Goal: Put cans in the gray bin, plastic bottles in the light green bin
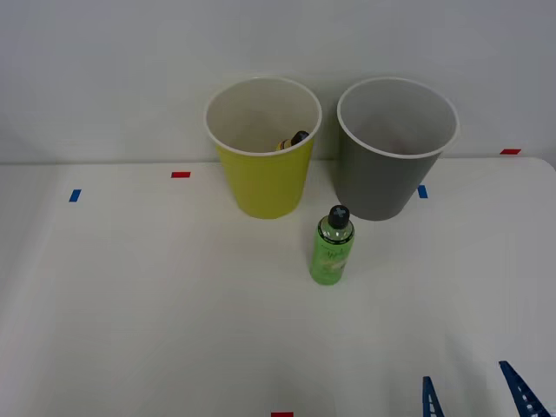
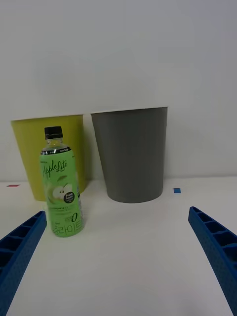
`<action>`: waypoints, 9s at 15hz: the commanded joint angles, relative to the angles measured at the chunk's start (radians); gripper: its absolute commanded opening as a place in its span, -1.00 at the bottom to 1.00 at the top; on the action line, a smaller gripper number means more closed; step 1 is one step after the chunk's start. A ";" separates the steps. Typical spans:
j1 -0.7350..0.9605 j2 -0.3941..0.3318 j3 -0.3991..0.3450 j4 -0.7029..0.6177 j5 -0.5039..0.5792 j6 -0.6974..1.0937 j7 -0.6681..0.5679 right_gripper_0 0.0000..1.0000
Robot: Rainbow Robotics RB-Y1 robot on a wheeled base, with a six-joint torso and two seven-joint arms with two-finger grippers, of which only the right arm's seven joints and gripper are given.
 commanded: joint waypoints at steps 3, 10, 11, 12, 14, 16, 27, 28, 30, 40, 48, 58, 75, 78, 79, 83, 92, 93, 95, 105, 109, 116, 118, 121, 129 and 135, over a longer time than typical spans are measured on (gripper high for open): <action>-0.114 -0.031 0.092 -0.001 -0.022 0.114 0.038 1.00; -0.284 -0.041 0.184 -0.001 -0.045 0.264 0.052 1.00; -0.304 -0.045 0.193 0.001 -0.050 0.292 0.052 1.00; -0.326 -0.045 0.196 0.001 -0.048 0.312 0.053 1.00; -0.372 -0.049 0.216 0.001 -0.067 0.359 0.049 1.00; -0.425 -0.048 0.234 0.001 -0.094 0.419 0.053 1.00; -0.632 -0.018 0.260 0.001 -0.131 0.687 0.076 1.00; -0.639 -0.017 0.260 0.001 -0.133 0.701 0.079 1.00; -0.642 -0.009 0.257 0.001 -0.136 0.710 0.085 1.00; -0.637 0.008 0.245 0.001 -0.148 0.710 0.108 1.00; -0.642 0.012 0.242 0.001 -0.148 0.712 0.130 1.00; -0.657 0.049 0.234 0.001 -0.148 0.792 0.182 1.00; -0.657 0.069 0.219 0.001 -0.147 0.804 0.239 0.54; -0.657 0.069 0.222 0.001 -0.157 0.805 0.240 -1.00; -0.655 0.069 0.224 0.001 -0.162 0.805 0.237 -1.00; -0.655 0.069 0.228 0.001 -0.176 0.804 0.236 -1.00; -0.619 0.067 0.250 -0.010 -0.205 0.690 0.231 -1.00; -0.606 0.063 0.250 -0.044 -0.212 0.690 0.228 -1.00; -0.586 0.044 0.256 -0.108 -0.229 0.694 0.216 -1.00; -0.571 -0.087 0.299 -0.607 -0.645 0.934 0.184 -1.00; -0.700 0.008 0.260 -0.608 -0.648 1.103 0.185 -1.00; -0.956 0.213 0.133 -0.488 -0.627 1.384 0.199 -1.00; -1.060 0.224 0.096 -0.370 -0.616 1.382 0.211 -1.00; -1.177 0.224 0.050 -0.251 -0.590 1.382 0.237 -1.00; -1.439 0.224 0.012 0.055 -0.578 1.382 0.269 -1.00; -1.495 0.224 0.009 0.090 -0.574 1.382 0.279 -1.00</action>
